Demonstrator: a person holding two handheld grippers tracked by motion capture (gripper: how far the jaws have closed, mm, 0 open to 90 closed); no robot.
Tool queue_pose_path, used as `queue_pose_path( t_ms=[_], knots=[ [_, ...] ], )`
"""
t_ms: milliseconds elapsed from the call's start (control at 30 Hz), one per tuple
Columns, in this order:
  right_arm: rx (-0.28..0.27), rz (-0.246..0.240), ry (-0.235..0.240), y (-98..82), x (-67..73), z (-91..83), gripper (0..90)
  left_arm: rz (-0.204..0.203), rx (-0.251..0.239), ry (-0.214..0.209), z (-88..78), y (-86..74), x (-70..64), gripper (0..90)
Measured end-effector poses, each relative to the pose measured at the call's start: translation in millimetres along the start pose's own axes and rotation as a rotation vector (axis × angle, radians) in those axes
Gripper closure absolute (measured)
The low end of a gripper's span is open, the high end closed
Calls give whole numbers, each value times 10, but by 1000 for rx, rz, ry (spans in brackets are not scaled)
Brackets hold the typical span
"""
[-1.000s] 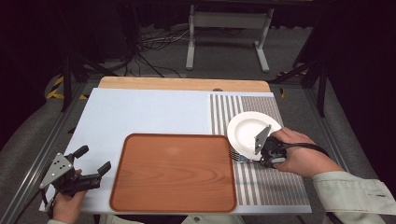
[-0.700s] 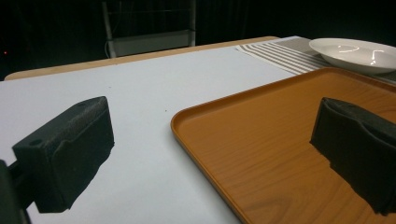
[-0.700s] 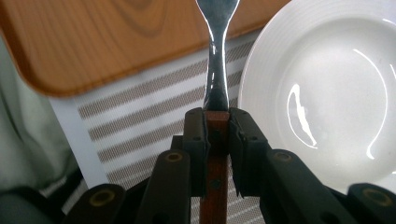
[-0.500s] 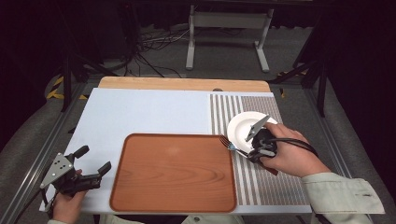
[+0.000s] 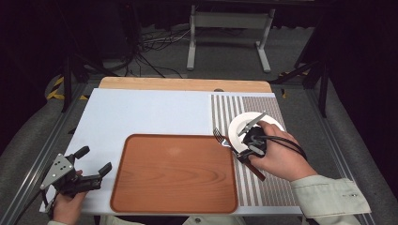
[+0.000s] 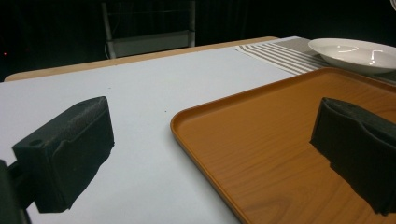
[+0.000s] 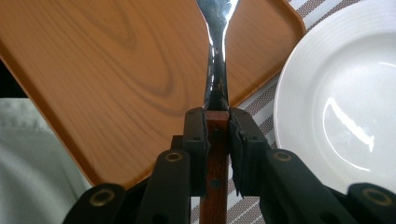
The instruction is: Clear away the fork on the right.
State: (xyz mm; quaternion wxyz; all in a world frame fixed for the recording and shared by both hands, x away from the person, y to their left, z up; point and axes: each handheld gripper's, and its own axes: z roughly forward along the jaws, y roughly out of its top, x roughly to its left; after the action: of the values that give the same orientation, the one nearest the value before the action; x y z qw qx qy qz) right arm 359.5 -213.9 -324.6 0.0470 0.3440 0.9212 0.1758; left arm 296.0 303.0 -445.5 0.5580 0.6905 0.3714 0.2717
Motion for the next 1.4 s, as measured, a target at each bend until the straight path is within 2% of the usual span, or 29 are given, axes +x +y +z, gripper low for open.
queue_pose_path(
  t_ms=[133, 200, 533, 700, 1000, 1400],
  knots=[
    [-22, 60, 25, 37, 34, 47, 784, 0, 1, 1, -5, 2, 5, 2],
    [-28, 89, 22, 50, 60, 78, 783, 1, 1, 1, -6, 2, 7, 2],
    [-31, 238, 61, 120, 162, 230, 784, 1, 0, 1, -7, 3, 6, 2],
    [-20, 270, 69, 158, 195, 321, 784, 1, -1, 1, -8, 4, 7, 2],
    [6, 298, 78, 213, 255, 479, 784, 0, -2, -1, -9, 5, 8, 2],
    [77, 380, 77, 242, 303, 755, 783, -2, -7, -1, -9, 4, 9, 2]
  ],
)
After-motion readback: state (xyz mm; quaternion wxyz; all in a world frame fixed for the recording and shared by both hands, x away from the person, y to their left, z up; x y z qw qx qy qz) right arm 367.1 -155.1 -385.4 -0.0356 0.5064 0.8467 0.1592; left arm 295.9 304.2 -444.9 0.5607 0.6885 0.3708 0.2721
